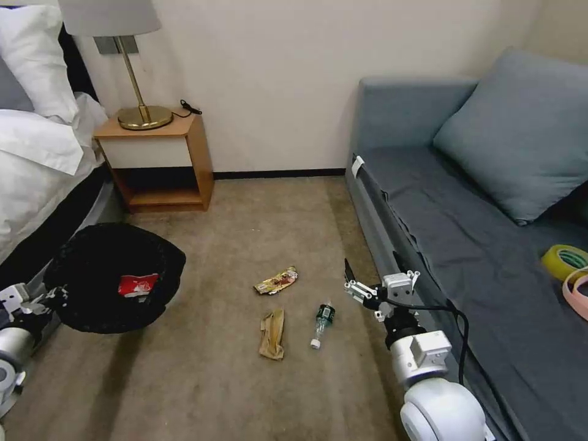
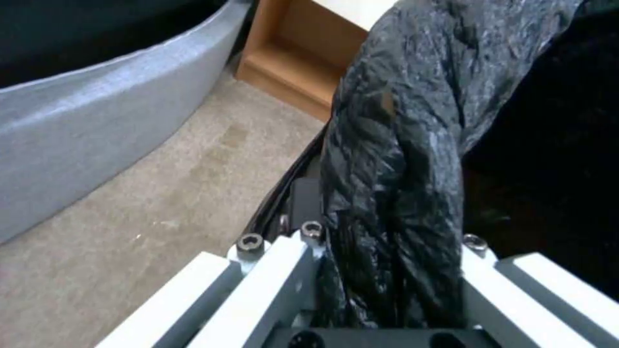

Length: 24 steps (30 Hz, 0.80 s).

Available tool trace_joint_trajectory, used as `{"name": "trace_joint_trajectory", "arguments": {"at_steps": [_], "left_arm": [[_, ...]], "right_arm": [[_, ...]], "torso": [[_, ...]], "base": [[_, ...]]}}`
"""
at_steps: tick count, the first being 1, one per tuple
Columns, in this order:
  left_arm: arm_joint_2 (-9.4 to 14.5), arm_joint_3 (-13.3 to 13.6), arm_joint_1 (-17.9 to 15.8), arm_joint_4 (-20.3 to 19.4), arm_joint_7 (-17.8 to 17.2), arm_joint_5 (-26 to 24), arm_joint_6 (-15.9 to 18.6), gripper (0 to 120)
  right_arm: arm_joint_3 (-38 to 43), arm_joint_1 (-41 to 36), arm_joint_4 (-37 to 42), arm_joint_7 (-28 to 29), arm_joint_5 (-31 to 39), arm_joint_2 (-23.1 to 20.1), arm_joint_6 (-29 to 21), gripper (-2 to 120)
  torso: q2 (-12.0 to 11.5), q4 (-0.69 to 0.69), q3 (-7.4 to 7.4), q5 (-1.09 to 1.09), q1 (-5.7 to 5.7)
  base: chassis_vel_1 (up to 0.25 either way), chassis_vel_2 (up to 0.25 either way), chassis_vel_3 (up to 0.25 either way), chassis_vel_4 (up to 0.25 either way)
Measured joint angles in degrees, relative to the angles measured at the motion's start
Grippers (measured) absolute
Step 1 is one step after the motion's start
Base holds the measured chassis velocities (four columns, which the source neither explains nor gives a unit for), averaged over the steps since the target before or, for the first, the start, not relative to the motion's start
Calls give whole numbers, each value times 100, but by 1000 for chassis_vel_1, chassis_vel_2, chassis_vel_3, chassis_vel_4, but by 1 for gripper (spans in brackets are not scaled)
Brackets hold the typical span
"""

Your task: Pick up the trash bin, then pick up the garbage on the floor and place it into the trash bin.

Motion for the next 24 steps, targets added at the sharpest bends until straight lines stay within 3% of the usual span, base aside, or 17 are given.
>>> {"name": "trace_joint_trajectory", "arguments": {"at_steps": [14, 21, 24], "left_arm": [[-60, 3, -77, 57, 4, 77, 8, 2], [-69, -14, -36, 158, 170, 208, -58, 2], [-97, 4, -15, 158, 222, 264, -83, 2]], "right_arm": [[-266, 472, -351, 78, 387, -261, 10, 100], [-977, 1830, -1260, 284, 1479, -1279, -36, 100], [-1228, 2202, -1529, 375, 1826, -1444, -57, 100]], "torso": [[0, -2, 0, 1, 0], [0, 0, 0, 1, 0], [0, 1, 0, 0, 0]], "base": [[-58, 60, 56, -55], [0, 0, 0, 0], [0, 0, 0, 0]]}}
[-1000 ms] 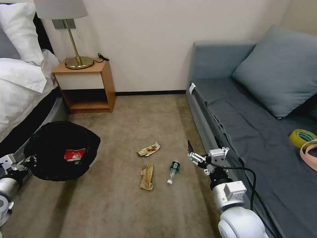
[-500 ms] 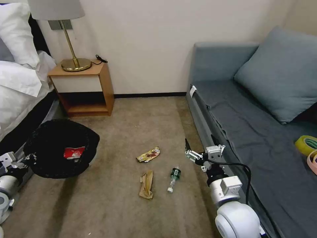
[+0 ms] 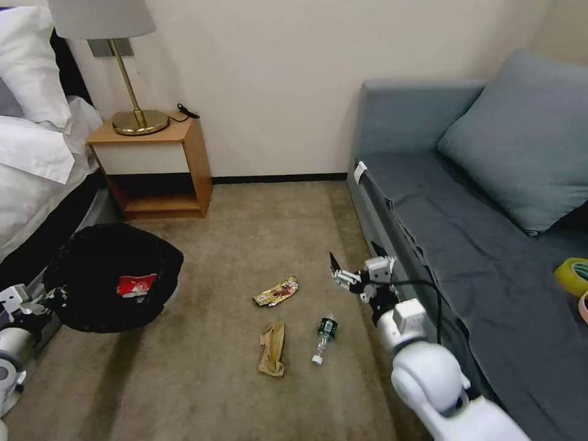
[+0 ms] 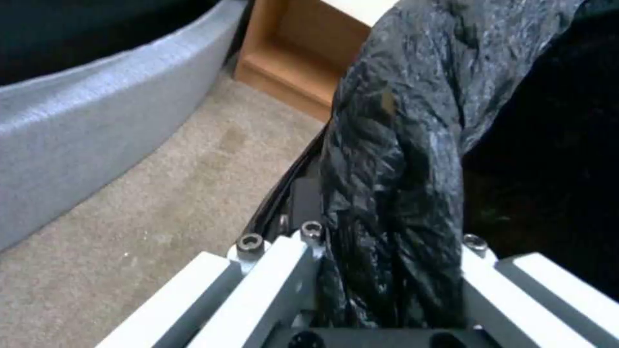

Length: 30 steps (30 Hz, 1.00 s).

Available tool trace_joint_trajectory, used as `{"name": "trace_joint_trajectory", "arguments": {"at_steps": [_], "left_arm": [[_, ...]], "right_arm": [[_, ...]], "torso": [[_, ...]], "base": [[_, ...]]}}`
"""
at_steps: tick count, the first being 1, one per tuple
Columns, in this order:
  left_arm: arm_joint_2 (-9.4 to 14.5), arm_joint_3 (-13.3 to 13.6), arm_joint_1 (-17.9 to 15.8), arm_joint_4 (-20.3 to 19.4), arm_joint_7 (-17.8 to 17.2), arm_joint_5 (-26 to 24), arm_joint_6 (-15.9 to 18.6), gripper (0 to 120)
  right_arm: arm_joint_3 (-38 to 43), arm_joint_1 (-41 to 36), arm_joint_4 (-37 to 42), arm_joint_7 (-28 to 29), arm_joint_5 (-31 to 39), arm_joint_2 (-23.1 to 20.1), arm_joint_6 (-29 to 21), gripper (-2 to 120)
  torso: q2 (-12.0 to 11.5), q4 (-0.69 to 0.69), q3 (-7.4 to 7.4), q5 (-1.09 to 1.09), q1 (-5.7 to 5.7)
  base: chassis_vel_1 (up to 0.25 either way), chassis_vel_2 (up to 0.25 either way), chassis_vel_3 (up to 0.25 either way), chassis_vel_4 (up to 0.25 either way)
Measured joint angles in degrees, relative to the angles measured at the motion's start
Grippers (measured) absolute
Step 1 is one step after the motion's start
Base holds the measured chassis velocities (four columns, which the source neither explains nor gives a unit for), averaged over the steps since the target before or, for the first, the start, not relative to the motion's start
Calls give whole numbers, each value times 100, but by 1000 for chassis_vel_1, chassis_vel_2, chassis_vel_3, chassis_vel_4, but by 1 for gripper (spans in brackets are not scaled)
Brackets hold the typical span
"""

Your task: Pick up the trash bin, then pick up the garbage on the floor and place it into the trash bin.

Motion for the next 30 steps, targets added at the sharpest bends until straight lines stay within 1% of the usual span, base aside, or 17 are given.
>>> {"name": "trace_joint_trajectory", "arguments": {"at_steps": [3, 4, 6, 8, 9, 12, 13, 14, 15, 17, 18, 19, 20, 22, 23, 26, 30], "left_arm": [[-74, 23, 2, -18, 32, 125, -13, 2], [-74, 23, 2, -18, 32, 125, -13, 2], [-80, 27, 2, -48, 31, 129, -9, 2], [-47, 38, -8, -67, 48, 125, -7, 2], [-47, 38, -8, -67, 48, 125, -7, 2], [15, 37, -23, -16, 75, 82, -7, 2], [15, 37, -23, -16, 75, 82, -7, 2], [27, 37, -23, 2, 90, 68, -10, 2], [43, 35, -22, 44, 111, 52, -21, 2], [62, 27, -1, 102, 144, 26, -55, 2], [62, 27, -1, 102, 144, 26, -55, 2], [78, 25, 12, 139, 170, 4, -71, 2], [86, 25, 11, 155, 182, -3, -76, 2], [169, 89, -91, 342, 238, -17, -126, 2], [169, 89, -91, 342, 238, -17, -126, 2], [280, 131, -211, 558, 334, -48, -172, 2], [346, 158, -313, 706, 365, -63, -192, 2]], "right_arm": [[-626, 750, -491, 322, 638, -208, -325, 100], [-626, 750, -491, 322, 638, -208, -325, 100], [-1008, 1188, -673, 467, 972, -338, -621, 100], [-1644, 2057, -1022, 757, 1741, -413, -1013, 100], [-1644, 2057, -1022, 757, 1741, -413, -1013, 100], [-2213, 2885, -1619, 1187, 2971, -222, -1467, 100], [-2213, 2885, -1619, 1187, 2971, -222, -1467, 100], [-2303, 3026, -1792, 1304, 3243, -139, -1606, 100], [-2431, 3233, -2108, 1599, 3789, 27, -1876, 100], [-2502, 3427, -2587, 2132, 4713, 354, -2228, 100], [-2502, 3427, -2587, 2132, 4713, 354, -2228, 100], [-2479, 3500, -2856, 2505, 5280, 605, -2419, 100], [-2469, 3513, -2908, 2575, 5396, 656, -2453, 100], [-2316, 3566, -3296, 3227, 6324, 970, -2599, 100], [-2316, 3566, -3296, 3227, 6324, 970, -2599, 100], [-2081, 3515, -3706, 3719, 6826, 1268, -2714, 100], [-1864, 3358, -3878, 4057, 6984, 1338, -2791, 100]], "torso": [[0, -2, 0, 1, 0], [0, -2, 0, 1, 0], [0, -2, 0, 0, 0], [0, 0, 0, 1, 0], [0, 0, 0, 1, 0], [0, 0, 0, 0, 0], [0, 0, 0, 0, 0], [0, 1, 0, -1, 0], [0, 0, 0, -1, 0], [-1, -2, 0, -1, 1], [-1, -2, 0, -1, 1], [0, 0, 0, 0, 0], [-1, 0, 1, -1, 1], [0, 2, 0, -2, 0], [0, 2, 0, -2, 0], [0, -2, 0, -2, 0], [0, -1, 0, -1, 0]], "base": [[0, 0, 0, 0], [0, 0, 0, 0], [0, 0, 0, 0], [0, 0, 0, 0], [0, 0, 0, 0], [0, 0, 0, 0], [0, 0, 0, 0], [0, 0, 0, 0], [0, 0, 0, 0], [0, 0, 0, 0], [0, 0, 0, 0], [0, 0, 0, 0], [0, 0, 0, 0], [0, 0, 0, 0], [0, 0, 0, 0], [0, 0, 0, 0], [0, 0, 0, 0]]}}
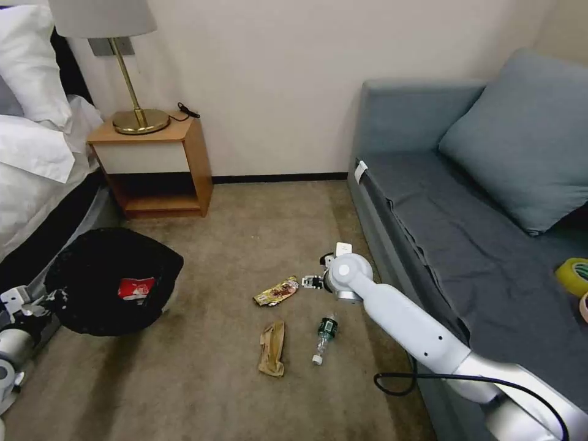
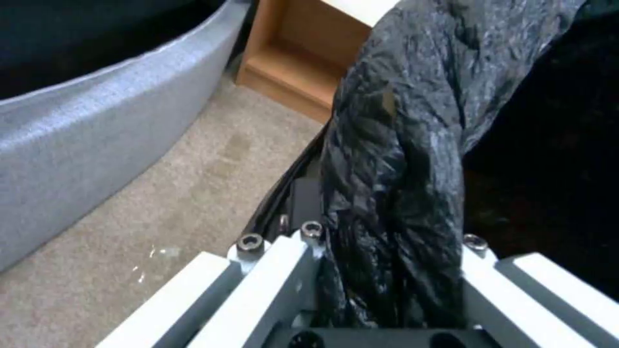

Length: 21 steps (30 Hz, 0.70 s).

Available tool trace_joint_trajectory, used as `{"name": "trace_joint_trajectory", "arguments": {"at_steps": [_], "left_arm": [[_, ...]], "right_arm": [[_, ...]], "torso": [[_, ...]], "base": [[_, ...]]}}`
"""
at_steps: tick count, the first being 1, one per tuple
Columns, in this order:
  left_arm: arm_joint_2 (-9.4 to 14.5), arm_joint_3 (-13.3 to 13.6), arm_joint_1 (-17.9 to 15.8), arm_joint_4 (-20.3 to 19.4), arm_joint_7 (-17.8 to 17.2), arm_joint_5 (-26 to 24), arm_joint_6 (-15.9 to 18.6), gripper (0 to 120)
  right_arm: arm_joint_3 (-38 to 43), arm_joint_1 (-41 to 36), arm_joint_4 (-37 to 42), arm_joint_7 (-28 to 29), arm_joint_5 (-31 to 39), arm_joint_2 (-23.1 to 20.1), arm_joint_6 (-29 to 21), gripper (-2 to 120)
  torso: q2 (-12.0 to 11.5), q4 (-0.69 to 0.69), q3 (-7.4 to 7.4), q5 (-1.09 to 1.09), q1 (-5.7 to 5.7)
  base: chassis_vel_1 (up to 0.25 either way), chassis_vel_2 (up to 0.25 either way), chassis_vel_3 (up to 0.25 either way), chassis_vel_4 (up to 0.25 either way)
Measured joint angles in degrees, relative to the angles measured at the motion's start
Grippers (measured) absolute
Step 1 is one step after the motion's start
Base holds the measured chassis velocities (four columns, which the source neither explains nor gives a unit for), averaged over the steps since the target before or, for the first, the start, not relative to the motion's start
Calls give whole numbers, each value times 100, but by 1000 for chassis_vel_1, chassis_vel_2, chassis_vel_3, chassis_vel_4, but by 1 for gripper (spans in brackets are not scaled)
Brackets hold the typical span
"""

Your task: Pick up the trash bin, then pick up the garbage on the floor and place it into the trash bin.

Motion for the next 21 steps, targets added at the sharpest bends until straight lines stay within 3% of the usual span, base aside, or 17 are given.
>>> {"name": "trace_joint_trajectory", "arguments": {"at_steps": [7, 21], "left_arm": [[-2, 63, -153, 148, 20, 33, -5, 2], [-80, 89, -282, 113, 36, 177, 13, 2]], "right_arm": [[201, -280, -138, 46, -142, 10, -50, 100], [215, -561, -800, -489, -965, 388, -89, 100]], "torso": [[0, -2, 0, -1, 0], [0, 1, 0, 0, 0]], "base": [[0, 0, 0, 0], [0, 0, 0, 0]]}}
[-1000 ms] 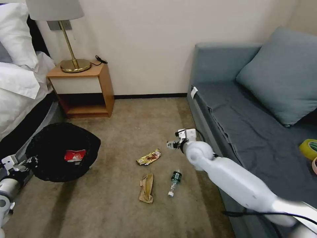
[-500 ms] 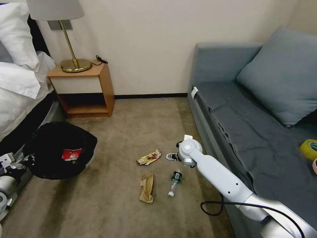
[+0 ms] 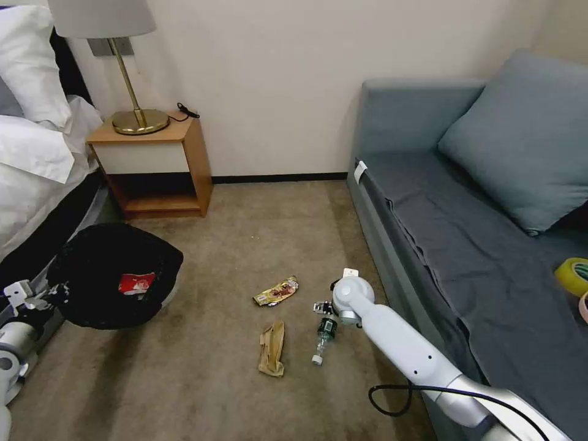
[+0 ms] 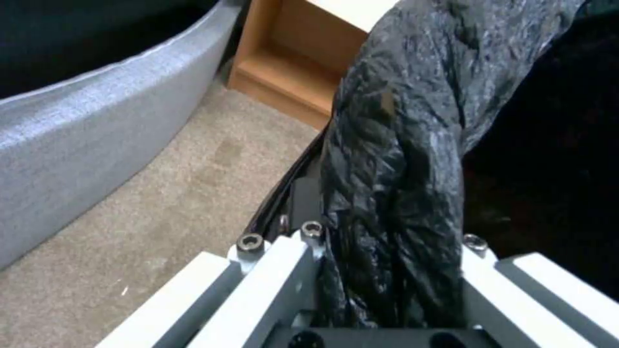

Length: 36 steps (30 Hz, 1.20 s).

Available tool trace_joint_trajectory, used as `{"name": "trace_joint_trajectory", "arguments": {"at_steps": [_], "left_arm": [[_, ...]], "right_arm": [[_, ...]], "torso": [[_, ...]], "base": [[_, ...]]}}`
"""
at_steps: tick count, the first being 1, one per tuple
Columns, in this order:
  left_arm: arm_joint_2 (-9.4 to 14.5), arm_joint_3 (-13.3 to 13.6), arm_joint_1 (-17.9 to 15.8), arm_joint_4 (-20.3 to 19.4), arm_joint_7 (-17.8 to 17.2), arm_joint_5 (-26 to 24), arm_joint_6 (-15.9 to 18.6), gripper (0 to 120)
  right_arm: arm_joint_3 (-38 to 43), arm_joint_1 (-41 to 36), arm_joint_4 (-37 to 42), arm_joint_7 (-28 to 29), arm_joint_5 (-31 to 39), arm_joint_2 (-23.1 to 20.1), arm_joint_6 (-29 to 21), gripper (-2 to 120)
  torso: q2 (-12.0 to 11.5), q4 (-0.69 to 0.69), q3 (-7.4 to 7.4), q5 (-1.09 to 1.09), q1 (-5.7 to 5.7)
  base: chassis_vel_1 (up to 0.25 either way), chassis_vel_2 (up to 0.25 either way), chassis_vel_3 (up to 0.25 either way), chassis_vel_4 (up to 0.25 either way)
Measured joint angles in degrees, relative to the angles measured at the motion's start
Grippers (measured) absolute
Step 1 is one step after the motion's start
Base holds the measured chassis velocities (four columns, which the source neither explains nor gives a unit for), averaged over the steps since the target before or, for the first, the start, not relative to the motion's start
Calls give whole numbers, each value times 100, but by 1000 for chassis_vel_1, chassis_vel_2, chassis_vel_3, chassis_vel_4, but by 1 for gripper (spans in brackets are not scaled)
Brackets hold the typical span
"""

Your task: Pick up the trash bin, then pick up the garbage on the floor and place it into the trash bin.

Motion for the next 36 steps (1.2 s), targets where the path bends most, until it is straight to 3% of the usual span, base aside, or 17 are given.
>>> {"name": "trace_joint_trajectory", "arguments": {"at_steps": [36], "left_arm": [[11, -50, -152, 359, 98, 127, -18, 2]], "right_arm": [[36, -185, -1120, -1161, -1085, 380, 165, 99]], "torso": [[1, -1, 0, 0, 0]], "base": [[0, 0, 0, 0]]}}
